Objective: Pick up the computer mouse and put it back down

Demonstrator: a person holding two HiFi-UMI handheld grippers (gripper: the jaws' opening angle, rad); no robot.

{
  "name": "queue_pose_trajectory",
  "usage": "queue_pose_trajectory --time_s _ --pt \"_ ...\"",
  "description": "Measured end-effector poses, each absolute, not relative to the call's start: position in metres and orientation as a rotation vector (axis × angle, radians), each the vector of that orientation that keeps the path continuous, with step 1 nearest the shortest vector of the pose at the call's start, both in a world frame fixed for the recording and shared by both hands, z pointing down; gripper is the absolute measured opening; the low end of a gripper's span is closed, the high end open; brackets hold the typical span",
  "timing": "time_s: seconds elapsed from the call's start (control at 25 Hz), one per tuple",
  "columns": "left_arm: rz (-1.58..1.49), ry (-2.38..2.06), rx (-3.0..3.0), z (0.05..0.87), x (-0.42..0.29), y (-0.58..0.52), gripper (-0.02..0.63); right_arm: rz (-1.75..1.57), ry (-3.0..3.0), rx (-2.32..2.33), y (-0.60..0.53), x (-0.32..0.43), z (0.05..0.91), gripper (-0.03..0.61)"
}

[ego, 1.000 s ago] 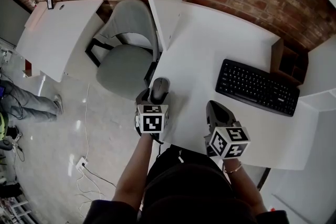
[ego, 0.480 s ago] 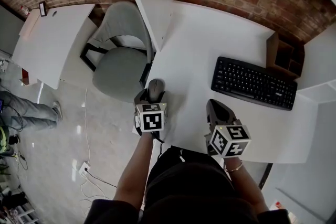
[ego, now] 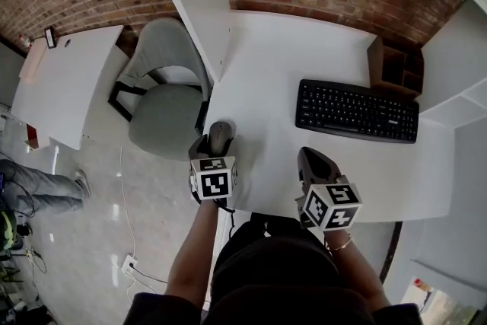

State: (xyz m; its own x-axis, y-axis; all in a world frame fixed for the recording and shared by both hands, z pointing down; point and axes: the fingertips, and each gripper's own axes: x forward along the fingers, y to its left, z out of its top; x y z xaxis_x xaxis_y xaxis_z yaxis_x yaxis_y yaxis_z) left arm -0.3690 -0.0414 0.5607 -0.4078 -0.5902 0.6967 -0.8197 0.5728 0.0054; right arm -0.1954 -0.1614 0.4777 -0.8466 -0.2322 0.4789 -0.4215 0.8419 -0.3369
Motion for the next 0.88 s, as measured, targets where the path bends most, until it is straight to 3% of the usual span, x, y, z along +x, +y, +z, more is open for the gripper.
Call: queue_pose_trajectory --time_s 0.52,0.88 --pt "0.501 -2.1 1.438 0.511 -0.327 -0.077 0.293 0.639 -2.608 0.706 -0.145 -0.152 0.465 0.003" --pt "0.575 -1.943 1.755 0.495 -0.254 -0.127 0.293 0.677 -2.559 1.008 -0.143 -0.08 0.461 0.003"
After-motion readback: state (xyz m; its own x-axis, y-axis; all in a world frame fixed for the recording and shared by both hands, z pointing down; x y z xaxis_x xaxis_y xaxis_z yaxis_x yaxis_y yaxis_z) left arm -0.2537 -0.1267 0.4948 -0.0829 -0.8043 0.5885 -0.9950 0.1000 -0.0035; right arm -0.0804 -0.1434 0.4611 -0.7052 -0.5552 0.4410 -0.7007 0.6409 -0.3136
